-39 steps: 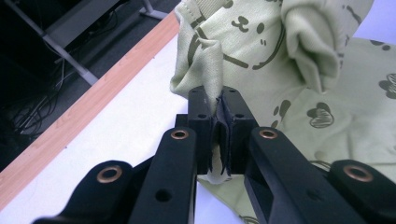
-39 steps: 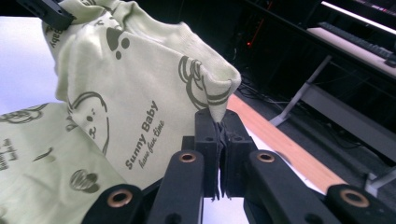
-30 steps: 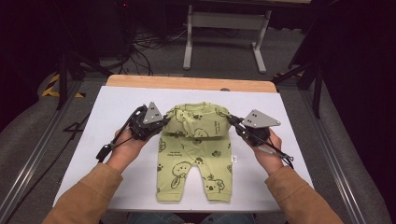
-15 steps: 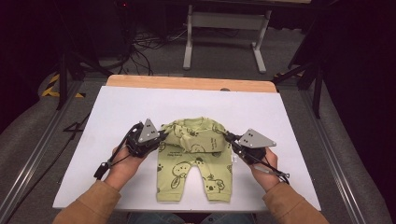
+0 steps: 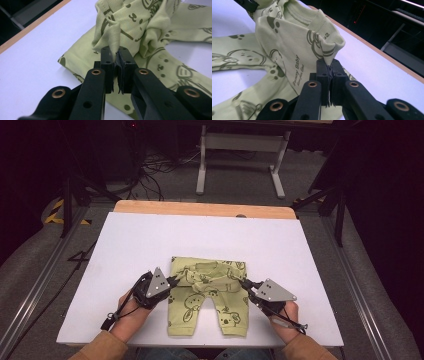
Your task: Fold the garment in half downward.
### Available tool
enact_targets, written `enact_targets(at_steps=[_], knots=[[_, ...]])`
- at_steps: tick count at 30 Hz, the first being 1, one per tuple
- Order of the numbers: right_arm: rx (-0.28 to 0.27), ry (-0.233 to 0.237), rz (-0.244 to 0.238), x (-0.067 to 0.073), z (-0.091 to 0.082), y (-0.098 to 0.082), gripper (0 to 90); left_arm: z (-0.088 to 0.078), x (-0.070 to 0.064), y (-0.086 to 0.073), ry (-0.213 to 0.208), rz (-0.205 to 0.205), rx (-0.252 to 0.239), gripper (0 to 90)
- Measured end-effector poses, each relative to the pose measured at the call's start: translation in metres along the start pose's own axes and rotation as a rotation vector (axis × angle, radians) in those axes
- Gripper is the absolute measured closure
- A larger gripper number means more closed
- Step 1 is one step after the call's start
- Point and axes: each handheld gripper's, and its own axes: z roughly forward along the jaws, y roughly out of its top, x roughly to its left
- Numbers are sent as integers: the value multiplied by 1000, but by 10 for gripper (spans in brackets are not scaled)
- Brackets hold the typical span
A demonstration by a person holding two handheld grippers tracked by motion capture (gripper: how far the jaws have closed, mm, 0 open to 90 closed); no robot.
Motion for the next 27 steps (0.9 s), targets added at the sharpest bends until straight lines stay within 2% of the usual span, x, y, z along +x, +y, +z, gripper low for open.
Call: enact_targets(at_steps=[4, 10, 12, 17, 18, 19, 20, 22, 23, 26, 27], knots=[[-11, -2, -11, 7, -12, -3, 871, -8, -10, -1, -13, 23, -20, 844], [-7, 8, -20, 17, -25, -13, 869, -15, -25, -9, -29, 65, -13, 841], [-3, 15, -28, 20, -28, -16, 868, -16, -27, -12, -32, 66, -4, 840], [5, 44, -29, 24, -35, -16, 857, -19, -26, -16, -69, 48, 6, 837], [15, 66, -28, 24, -38, -15, 806, -21, -26, -16, -88, 31, 5, 831], [15, 66, -28, 24, -38, -15, 806, -21, -26, -16, -88, 31, 5, 817], [24, 81, -24, 24, -39, -16, 747, -22, -25, -16, -100, 15, 3, 817], [21, 114, 1, 20, -41, -16, 566, -25, -23, -17, -120, -6, -10, 746], [10, 163, 43, 16, -44, -14, 454, -27, -21, -16, -135, -17, -20, 641], [-19, 180, 52, 10, -51, -7, 359, -34, -15, -13, -134, -30, -49, 510], [-19, 180, 52, 10, -51, -7, 359, -36, -13, -11, -135, -43, -62, 510]])
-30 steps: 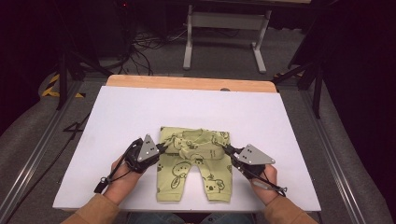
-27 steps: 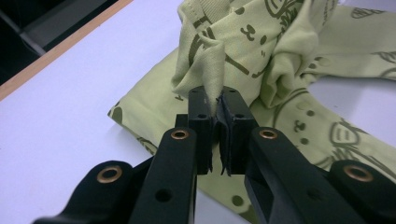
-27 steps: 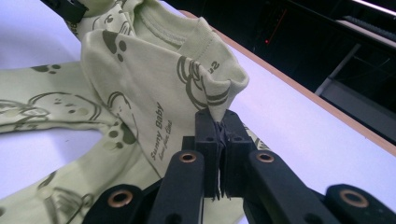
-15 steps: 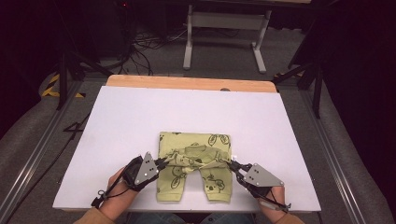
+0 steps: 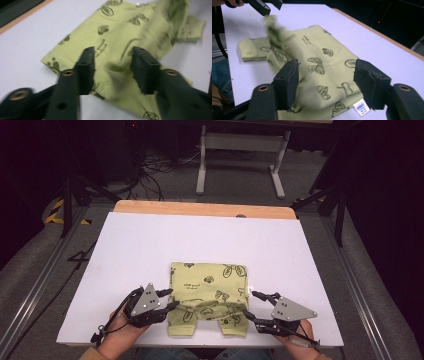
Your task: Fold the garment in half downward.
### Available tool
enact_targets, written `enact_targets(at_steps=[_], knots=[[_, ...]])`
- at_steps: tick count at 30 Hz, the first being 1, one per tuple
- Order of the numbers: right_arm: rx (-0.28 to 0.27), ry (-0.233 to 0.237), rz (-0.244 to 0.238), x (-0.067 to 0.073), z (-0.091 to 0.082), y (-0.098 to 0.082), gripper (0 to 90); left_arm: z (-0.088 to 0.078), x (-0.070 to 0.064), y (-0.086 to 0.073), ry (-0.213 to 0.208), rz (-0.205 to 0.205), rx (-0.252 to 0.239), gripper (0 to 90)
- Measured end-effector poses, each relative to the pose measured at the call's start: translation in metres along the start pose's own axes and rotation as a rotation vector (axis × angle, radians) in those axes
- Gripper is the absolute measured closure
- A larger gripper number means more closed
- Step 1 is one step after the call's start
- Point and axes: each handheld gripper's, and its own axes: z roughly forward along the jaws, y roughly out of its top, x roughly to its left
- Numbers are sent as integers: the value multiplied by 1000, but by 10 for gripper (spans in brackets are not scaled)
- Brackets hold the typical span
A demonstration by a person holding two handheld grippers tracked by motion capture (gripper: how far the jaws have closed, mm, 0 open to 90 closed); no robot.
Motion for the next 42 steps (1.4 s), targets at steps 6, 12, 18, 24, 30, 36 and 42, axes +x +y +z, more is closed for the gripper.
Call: enact_targets(at_steps=[6, 12, 18, 24, 30, 36, 42], knots=[[-28, -23, 16, -15, -6, 15, 248, -4, 16, 11, 16, -70, -48, 349], [-11, -19, 46, -33, 5, 24, 155, 3, 30, 21, -15, -113, -40, 197], [-4, -12, 66, -43, 13, 34, 124, 8, 43, 33, -34, -132, -33, 106], [17, 4, 89, -53, 21, 39, 107, 14, 55, 40, -26, -153, -10, 57], [48, -2, 108, -65, 30, 41, 107, 20, 67, 43, -28, -171, 11, 49], [76, -23, 116, -77, 41, 43, 107, 28, 82, 44, -6, -196, 40, 50], [112, -13, 129, -87, 53, 42, 107, 39, 92, 42, 1, -219, 58, 52]])
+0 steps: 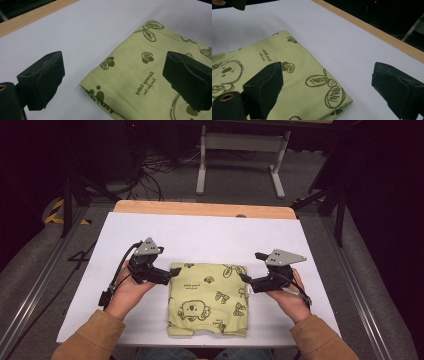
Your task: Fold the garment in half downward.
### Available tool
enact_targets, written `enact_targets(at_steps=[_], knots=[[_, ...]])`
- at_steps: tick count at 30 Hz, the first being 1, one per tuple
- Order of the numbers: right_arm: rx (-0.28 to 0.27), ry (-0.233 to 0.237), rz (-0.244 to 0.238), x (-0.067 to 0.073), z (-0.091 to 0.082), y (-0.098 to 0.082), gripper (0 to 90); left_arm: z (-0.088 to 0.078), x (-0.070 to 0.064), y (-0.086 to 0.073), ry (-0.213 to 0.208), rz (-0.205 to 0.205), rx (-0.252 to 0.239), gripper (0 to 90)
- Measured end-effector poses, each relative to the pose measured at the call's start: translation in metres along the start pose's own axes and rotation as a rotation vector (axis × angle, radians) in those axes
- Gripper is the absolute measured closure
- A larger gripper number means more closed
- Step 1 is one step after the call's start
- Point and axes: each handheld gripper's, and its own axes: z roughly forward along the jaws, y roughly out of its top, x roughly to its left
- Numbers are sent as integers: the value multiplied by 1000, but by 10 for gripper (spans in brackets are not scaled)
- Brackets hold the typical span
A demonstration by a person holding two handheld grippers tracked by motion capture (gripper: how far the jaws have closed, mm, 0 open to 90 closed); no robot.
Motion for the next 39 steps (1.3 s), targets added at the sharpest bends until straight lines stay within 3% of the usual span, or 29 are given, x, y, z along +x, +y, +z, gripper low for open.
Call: enact_targets(at_steps=[8, 17, 24, 31, 39], knots=[[40, -1, 9, -12, 16, -1, 127, 12, 13, 1, 13, -15, 32, 94], [82, -10, 53, -28, 34, -8, 170, 33, 27, -4, 32, -29, 113, 113], [139, -12, 78, -37, 51, -17, 214, 44, 36, -8, 38, -48, 139, 159], [169, -19, 106, -45, 62, -24, 249, 57, 40, -12, 44, -64, 176, 203], [237, -24, 105, -47, 76, -29, 318, 68, 39, -17, 78, -43, 251, 279]])
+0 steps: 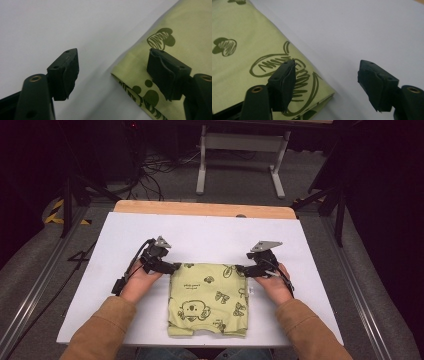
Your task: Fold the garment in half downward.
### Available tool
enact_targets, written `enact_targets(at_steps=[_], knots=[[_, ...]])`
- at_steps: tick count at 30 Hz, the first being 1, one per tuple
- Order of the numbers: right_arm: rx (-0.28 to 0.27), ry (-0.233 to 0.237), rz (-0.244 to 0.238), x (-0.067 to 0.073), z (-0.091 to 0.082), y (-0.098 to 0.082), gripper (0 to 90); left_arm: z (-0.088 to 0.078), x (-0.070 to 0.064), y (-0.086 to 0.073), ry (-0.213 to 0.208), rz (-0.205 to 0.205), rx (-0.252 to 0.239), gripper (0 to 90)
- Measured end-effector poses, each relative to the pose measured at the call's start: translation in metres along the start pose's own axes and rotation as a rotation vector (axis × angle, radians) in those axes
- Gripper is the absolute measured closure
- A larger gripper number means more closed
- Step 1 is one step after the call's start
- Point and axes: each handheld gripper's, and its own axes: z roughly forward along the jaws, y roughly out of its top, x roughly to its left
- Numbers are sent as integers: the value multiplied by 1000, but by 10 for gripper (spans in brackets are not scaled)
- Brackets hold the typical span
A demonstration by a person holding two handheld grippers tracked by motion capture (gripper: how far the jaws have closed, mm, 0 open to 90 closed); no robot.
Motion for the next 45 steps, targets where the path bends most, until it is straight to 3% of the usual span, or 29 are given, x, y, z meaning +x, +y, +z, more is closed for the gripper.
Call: enact_targets(at_steps=[6, 11, 14, 18, 20, 21, 22, 25, 29, 36, 45], knots=[[95, 15, -6, -2, 9, -5, 461, 11, 4, -4, -6, -21, 80, 376], [102, 43, 10, -4, 10, -6, 553, 11, 5, -4, -18, -31, 77, 385], [105, 59, 14, -3, 10, -6, 619, 10, 3, -3, -24, -29, 83, 437], [103, 70, 22, -2, 10, -6, 727, 9, -1, -2, -42, -26, 89, 561], [109, 96, 24, -1, 10, -5, 808, 8, -3, -1, -76, -15, 98, 700], [113, 87, 15, 0, 10, -4, 818, 8, -4, -1, -98, -20, 102, 781], [116, 78, -1, 2, 10, -3, 825, 7, -5, 0, -91, -18, 108, 813], [122, 38, -50, 7, 9, 1, 831, 7, -4, 0, -90, -22, 109, 826], [97, 18, -56, 4, 7, 6, 833, 4, 1, 2, -96, -30, 78, 826], [54, -70, -56, -11, 11, 28, 833, -3, 12, 24, -44, -13, 23, 826], [-12, -141, -65, -20, 18, 33, 832, 3, 21, 40, 9, -11, 2, 825]])
